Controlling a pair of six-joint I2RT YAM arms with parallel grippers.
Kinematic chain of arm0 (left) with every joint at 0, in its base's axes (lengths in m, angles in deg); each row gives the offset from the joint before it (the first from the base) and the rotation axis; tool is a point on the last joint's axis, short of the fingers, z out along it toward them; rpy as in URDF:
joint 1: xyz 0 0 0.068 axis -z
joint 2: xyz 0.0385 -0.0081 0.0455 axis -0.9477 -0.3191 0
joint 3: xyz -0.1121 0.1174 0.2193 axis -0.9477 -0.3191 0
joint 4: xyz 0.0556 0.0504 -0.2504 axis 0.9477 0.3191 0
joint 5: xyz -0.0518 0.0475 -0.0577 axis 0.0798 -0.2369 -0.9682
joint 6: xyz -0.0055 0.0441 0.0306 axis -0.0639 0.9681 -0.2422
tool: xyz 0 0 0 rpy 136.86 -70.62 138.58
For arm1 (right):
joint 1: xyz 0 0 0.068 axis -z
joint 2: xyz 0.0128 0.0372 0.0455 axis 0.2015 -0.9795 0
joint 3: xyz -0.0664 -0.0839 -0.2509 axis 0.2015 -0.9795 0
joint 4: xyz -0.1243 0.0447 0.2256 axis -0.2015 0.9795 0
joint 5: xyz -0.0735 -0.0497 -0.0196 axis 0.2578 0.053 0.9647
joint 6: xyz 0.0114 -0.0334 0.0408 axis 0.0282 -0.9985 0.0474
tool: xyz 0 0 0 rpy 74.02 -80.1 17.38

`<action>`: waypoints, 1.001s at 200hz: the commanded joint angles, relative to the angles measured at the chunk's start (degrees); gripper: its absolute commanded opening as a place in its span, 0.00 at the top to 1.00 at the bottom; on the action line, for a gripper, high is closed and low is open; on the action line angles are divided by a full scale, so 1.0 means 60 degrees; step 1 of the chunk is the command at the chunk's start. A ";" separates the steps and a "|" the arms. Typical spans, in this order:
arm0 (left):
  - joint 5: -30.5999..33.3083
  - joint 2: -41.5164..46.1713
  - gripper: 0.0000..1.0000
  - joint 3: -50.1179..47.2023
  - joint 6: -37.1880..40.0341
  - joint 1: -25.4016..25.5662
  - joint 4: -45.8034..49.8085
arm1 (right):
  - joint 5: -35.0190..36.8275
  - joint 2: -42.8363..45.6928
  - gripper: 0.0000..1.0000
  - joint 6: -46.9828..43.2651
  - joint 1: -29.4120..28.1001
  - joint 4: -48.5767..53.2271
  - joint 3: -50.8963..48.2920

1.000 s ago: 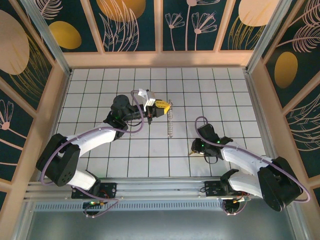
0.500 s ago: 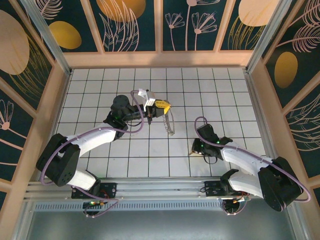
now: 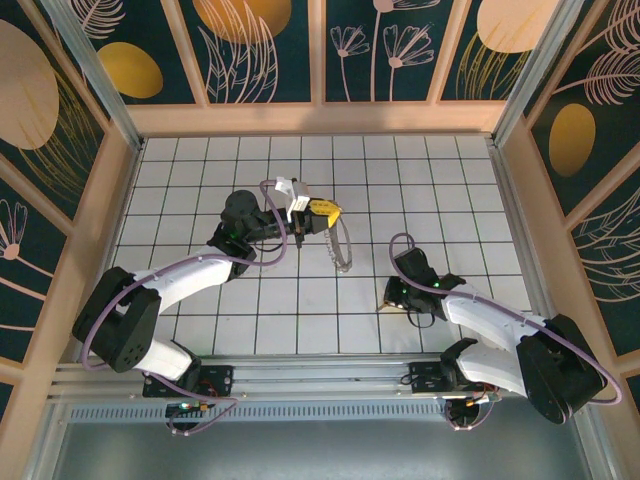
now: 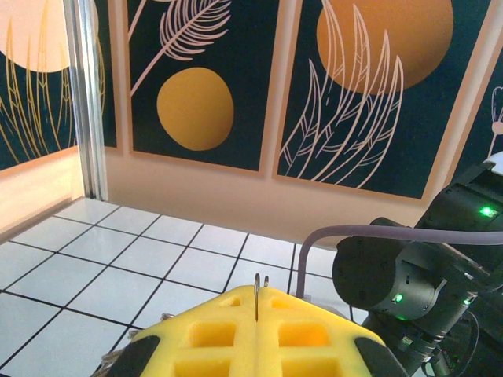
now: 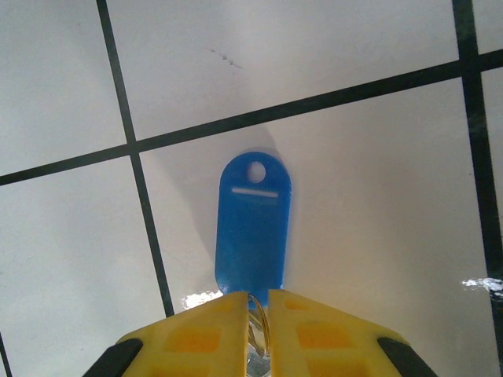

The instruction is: Put the keys on the keyring

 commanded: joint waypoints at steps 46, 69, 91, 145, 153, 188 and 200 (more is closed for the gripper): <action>-0.0092 -0.0167 1.00 0.0083 -0.0198 0.0038 -0.0690 | 0.0136 -0.0092 1.00 -0.0083 -0.0057 -0.0129 0.0129; -0.0093 -0.0168 1.00 0.0083 -0.0213 0.0051 -0.0690 | 0.0301 -0.0022 1.00 -0.0298 -0.0010 -0.0085 0.0387; -0.0023 -0.0183 1.00 0.0086 -0.0173 0.0047 -0.0607 | 0.0387 0.0311 1.00 -0.0777 0.0306 -0.0503 0.0799; 0.0089 -0.0212 1.00 0.0345 0.0047 0.0042 0.0100 | -0.2464 0.0776 1.00 -0.2077 0.2192 -0.3839 0.1209; 0.0098 -0.0220 1.00 0.0362 0.0056 0.0041 0.0168 | -0.2745 0.0712 1.00 -0.2191 0.2396 -0.4362 0.1220; 0.0084 -0.0343 1.00 0.0666 0.0177 0.0042 0.0606 | -0.4811 0.0391 1.00 -0.2360 0.3378 -0.6914 0.1053; 0.0071 -0.0373 1.00 0.0782 0.0244 0.0043 0.0776 | -0.5613 0.0237 1.00 -0.2239 0.3719 -0.7770 0.0990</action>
